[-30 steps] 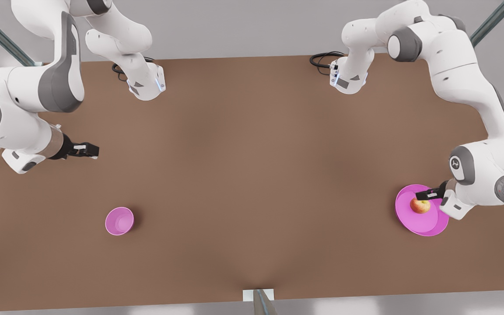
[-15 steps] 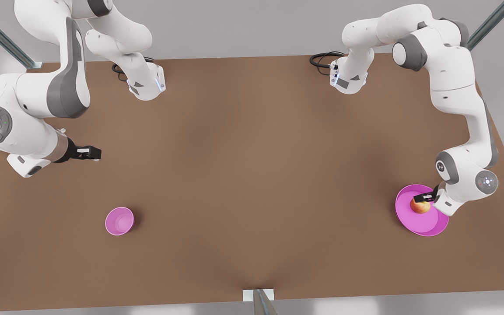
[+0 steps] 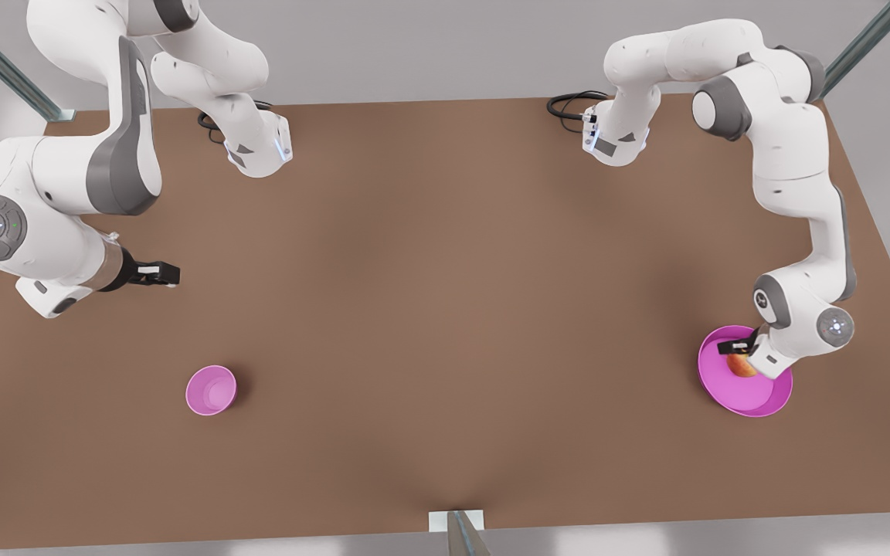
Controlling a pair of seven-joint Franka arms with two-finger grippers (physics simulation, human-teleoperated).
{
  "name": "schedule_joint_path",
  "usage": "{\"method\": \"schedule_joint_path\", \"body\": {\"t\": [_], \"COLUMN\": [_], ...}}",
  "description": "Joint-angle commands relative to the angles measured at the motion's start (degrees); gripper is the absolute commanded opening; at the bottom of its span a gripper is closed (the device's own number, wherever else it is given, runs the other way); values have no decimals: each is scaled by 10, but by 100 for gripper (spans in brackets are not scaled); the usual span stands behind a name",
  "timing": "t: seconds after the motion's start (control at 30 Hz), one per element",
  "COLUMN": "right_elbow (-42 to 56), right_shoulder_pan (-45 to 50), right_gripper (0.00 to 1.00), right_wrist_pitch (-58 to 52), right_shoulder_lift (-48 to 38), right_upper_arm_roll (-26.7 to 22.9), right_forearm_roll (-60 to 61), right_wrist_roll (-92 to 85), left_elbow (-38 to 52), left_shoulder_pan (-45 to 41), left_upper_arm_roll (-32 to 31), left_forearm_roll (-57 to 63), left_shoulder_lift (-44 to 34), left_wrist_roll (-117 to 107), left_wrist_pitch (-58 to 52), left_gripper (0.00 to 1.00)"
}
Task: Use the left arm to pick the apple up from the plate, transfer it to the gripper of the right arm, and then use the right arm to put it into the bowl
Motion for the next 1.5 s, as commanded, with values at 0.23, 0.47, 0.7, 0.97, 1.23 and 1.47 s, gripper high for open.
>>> {"method": "schedule_joint_path", "body": {"t": [0.23, 0.47, 0.7, 0.97, 1.23, 1.47], "right_elbow": [0, -1, -1, 0, 0, 53], "right_shoulder_pan": [5, 6, 11, 9, 10, 10], "right_gripper": [100, 100, 100, 100, 100, 100], "right_wrist_pitch": [-2, -3, -3, -3, -3, 14], "right_shoulder_lift": [8, 7, 8, 9, 13, 71], "right_upper_arm_roll": [0, 0, 0, 0, 0, 1], "right_forearm_roll": [-1, 0, 0, -2, -5, 43], "right_wrist_roll": [1, 1, 3, 3, 3, -2], "left_elbow": [1, 1, 0, 0, 0, 121], "left_shoulder_pan": [5, 5, 5, 5, 10, -13], "left_upper_arm_roll": [-3, -9, -9, -17, -36, -318], "left_forearm_roll": [2, 3, 4, 1, -55, -108], "left_shoulder_lift": [-1, 4, 8, 9, -46, -45], "left_wrist_roll": [27, 27, 29, 3, 3, -174], "left_wrist_pitch": [22, 65, 70, 67, -6, -141], "left_gripper": [100, 100, 100, 80, 78, 79]}}
